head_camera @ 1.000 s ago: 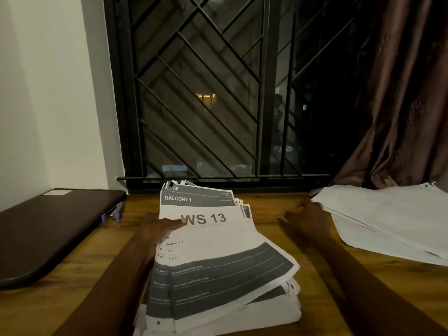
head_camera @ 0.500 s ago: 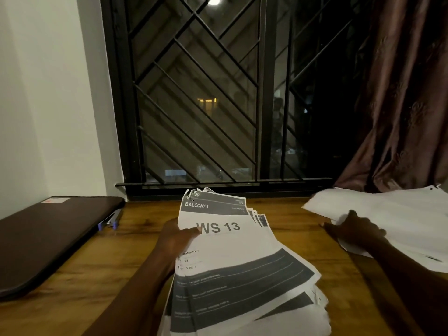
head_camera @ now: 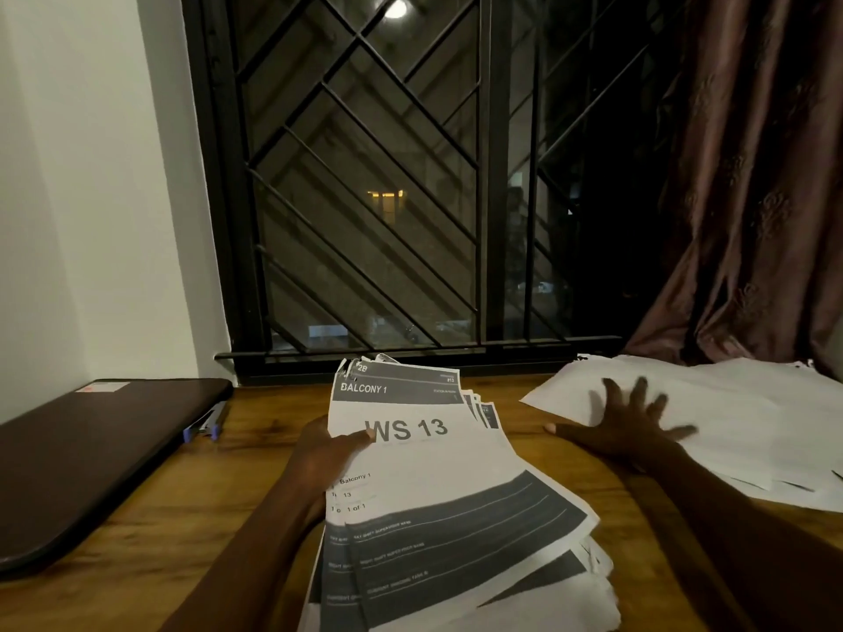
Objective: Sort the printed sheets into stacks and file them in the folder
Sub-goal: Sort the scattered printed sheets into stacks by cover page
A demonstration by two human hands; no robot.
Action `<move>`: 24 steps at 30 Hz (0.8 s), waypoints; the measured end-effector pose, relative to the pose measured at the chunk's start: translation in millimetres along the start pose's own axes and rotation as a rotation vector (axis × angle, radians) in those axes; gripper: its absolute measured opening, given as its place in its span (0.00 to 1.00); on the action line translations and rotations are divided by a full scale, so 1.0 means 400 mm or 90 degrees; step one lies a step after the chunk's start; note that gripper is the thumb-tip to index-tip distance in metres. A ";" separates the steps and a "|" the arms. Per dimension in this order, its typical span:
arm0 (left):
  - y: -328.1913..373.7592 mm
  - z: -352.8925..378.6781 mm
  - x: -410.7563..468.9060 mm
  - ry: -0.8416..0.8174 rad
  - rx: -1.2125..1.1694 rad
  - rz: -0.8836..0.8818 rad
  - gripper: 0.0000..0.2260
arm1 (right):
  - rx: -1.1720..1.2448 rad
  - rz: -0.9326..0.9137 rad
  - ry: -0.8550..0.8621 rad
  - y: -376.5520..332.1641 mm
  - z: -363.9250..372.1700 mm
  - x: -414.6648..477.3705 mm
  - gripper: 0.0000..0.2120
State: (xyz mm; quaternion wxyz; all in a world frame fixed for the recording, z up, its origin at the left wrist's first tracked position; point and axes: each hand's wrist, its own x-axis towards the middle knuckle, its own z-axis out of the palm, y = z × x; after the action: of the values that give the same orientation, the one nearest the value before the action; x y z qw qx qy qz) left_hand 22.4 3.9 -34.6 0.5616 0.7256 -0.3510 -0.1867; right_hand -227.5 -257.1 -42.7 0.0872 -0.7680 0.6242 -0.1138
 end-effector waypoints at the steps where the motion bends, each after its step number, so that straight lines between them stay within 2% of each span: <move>1: -0.003 0.001 0.004 0.000 -0.002 0.001 0.05 | 0.021 0.027 -0.032 0.003 0.000 0.002 0.62; 2: -0.001 0.002 0.006 0.001 -0.001 -0.003 0.05 | 0.019 0.035 -0.053 0.000 -0.004 0.001 0.61; 4: 0.000 0.003 0.008 0.002 0.002 -0.005 0.04 | -0.006 0.003 -0.051 -0.014 -0.014 -0.013 0.53; 8: 0.003 0.004 0.001 0.002 -0.015 -0.019 0.05 | -0.050 -0.133 0.078 -0.065 -0.010 -0.076 0.24; 9: -0.001 0.001 0.002 0.002 -0.024 -0.027 0.05 | -0.073 -0.164 0.103 -0.078 -0.007 -0.095 0.19; 11: -0.009 -0.006 0.006 -0.007 -0.039 -0.034 0.05 | -0.073 -0.201 0.123 -0.100 -0.010 -0.120 0.17; 13: -0.011 -0.012 0.004 -0.012 -0.050 -0.030 0.04 | 0.119 -0.210 0.171 -0.113 -0.048 -0.128 0.18; 15: -0.016 -0.016 0.010 -0.005 -0.056 -0.042 0.04 | 0.433 -0.220 0.230 -0.119 -0.116 -0.116 0.13; 16: -0.015 -0.017 0.011 -0.006 -0.067 -0.042 0.03 | 0.624 -0.207 0.212 -0.120 -0.158 -0.109 0.11; 17: -0.013 -0.020 0.009 -0.019 -0.071 -0.046 0.03 | 0.823 -0.199 0.151 -0.125 -0.199 -0.116 0.09; 18: -0.013 -0.021 0.011 -0.035 -0.082 -0.051 0.09 | 1.003 -0.199 0.059 -0.128 -0.232 -0.127 0.08; 19: -0.023 -0.022 0.021 -0.056 -0.089 -0.052 0.16 | 1.132 -0.203 -0.017 -0.129 -0.256 -0.131 0.09; 20: -0.032 -0.022 0.030 -0.077 -0.102 -0.057 0.22 | 1.185 -0.201 -0.077 -0.130 -0.273 -0.135 0.10; 21: -0.033 -0.020 0.031 -0.080 -0.116 -0.058 0.21 | 1.157 -0.197 -0.107 -0.130 -0.274 -0.134 0.11; 22: -0.030 -0.019 0.026 -0.068 -0.126 -0.059 0.15 | 1.081 -0.198 -0.127 -0.131 -0.262 -0.139 0.10; 24: -0.025 -0.016 0.013 -0.047 -0.141 -0.053 0.06 | 0.843 -0.212 -0.144 -0.135 -0.197 -0.152 0.07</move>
State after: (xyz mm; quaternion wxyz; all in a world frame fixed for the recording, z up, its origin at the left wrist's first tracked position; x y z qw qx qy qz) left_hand 33.3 5.6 -41.7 0.6168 0.6658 -0.3182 -0.2739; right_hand -211.0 -185.9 43.6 0.5836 -0.6456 0.2839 -0.4024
